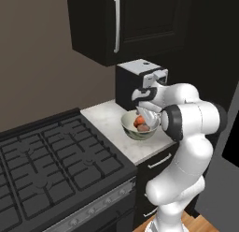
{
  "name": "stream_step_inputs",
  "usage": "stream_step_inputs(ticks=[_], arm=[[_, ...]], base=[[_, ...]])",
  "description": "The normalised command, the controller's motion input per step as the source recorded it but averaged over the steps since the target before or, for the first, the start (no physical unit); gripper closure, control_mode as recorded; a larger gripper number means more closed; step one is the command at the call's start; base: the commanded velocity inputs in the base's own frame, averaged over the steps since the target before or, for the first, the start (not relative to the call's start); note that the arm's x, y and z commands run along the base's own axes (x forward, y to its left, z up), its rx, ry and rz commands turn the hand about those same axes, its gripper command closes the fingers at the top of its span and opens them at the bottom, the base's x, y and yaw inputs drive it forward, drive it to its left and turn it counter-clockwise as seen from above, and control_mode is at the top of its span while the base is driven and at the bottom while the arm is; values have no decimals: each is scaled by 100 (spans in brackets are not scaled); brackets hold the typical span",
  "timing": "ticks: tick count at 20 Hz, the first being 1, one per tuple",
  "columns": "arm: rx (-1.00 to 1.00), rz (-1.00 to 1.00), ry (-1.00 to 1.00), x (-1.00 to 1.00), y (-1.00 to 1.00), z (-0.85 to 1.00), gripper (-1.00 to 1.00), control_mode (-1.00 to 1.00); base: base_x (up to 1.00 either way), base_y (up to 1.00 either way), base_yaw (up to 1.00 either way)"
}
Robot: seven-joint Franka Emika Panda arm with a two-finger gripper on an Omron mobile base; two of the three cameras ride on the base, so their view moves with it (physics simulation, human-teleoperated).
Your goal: Take the potato, mango, and squash from the freezer and place them in the bowl on the counter.
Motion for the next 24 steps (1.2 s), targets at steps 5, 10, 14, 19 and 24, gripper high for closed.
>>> stream_step_inputs(ticks=[5,10,14,19,24], arm=[[0,0,-1,0,1,-5,-100,-100],[0,0,-7,-39,5,7,-100,-100],[0,0,-6,-50,11,26,-100,-100],[0,0,-3,-36,14,38,-100,-100],[0,0,-3,-40,1,41,-100,-100]], base=[[0,0,0],[0,0,0],[0,0,0],[0,0,0],[0,0,0]])
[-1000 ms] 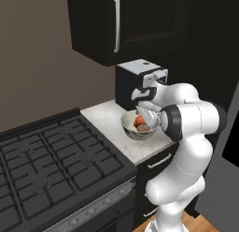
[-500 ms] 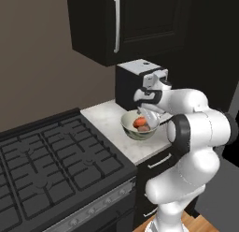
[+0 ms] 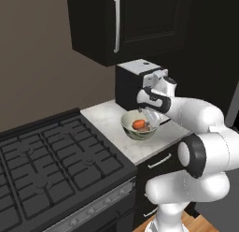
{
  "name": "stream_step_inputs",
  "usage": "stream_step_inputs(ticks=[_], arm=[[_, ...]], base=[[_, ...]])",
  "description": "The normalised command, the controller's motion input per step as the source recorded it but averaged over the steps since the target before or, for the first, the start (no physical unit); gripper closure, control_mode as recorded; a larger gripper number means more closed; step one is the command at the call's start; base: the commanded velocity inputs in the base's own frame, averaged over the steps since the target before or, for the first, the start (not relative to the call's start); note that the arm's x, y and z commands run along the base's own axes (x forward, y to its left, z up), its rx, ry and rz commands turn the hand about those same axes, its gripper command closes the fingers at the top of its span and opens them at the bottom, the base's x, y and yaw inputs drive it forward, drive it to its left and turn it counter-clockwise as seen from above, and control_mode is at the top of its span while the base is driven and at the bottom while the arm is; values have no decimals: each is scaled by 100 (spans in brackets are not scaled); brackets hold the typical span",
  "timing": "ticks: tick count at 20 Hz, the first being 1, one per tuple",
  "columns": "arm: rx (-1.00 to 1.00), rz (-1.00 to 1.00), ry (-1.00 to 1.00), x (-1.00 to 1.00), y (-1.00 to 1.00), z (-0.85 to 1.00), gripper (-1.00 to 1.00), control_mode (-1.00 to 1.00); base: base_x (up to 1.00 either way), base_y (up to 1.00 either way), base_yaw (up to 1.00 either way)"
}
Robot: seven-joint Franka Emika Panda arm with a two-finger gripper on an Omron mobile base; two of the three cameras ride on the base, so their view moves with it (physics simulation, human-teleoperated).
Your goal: Take the potato, mango, and squash from the freezer and place them in the bowl on the counter.
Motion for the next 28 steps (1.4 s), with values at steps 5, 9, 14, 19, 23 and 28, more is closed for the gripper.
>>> stream_step_inputs(ticks=[5,9,14,19,23,28], arm=[[0,0,0,-67,0,36,-100,-100],[0,0,0,-80,0,62,-100,-100],[0,0,0,-87,0,74,-100,-100],[0,0,0,-99,0,69,-100,-100],[0,0,-4,-100,0,64,-100,-100],[0,0,-9,-96,0,62,-100,-100]], base=[[0,0,0],[0,0,0],[0,0,0],[0,0,0],[0,0,0],[0,0,0]])
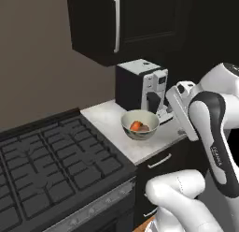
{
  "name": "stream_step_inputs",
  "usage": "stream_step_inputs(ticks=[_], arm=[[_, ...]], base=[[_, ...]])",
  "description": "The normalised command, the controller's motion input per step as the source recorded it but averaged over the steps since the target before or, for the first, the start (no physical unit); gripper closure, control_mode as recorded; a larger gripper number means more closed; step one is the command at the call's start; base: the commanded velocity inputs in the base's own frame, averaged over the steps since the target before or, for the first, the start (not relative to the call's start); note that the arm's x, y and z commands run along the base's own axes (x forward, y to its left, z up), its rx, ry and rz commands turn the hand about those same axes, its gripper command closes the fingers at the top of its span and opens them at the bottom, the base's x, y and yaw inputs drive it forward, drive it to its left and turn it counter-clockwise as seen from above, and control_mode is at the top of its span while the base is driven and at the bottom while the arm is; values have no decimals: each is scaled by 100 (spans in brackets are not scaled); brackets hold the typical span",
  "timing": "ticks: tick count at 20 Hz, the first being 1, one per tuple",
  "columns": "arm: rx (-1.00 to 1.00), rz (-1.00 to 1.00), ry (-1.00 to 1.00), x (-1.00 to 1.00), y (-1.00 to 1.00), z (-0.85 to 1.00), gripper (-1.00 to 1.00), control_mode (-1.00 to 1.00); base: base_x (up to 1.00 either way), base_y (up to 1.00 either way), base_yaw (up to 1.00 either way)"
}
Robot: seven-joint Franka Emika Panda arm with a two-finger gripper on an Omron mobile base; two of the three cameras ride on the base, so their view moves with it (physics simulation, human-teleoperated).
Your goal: Take the potato, mango, and squash from the freezer and place them in the bowl on the counter.
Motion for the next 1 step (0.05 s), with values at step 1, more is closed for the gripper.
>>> stream_step_inputs(ticks=[1], arm=[[-7,0,-38,-74,5,56,-100,-100]], base=[[0,0,0]])
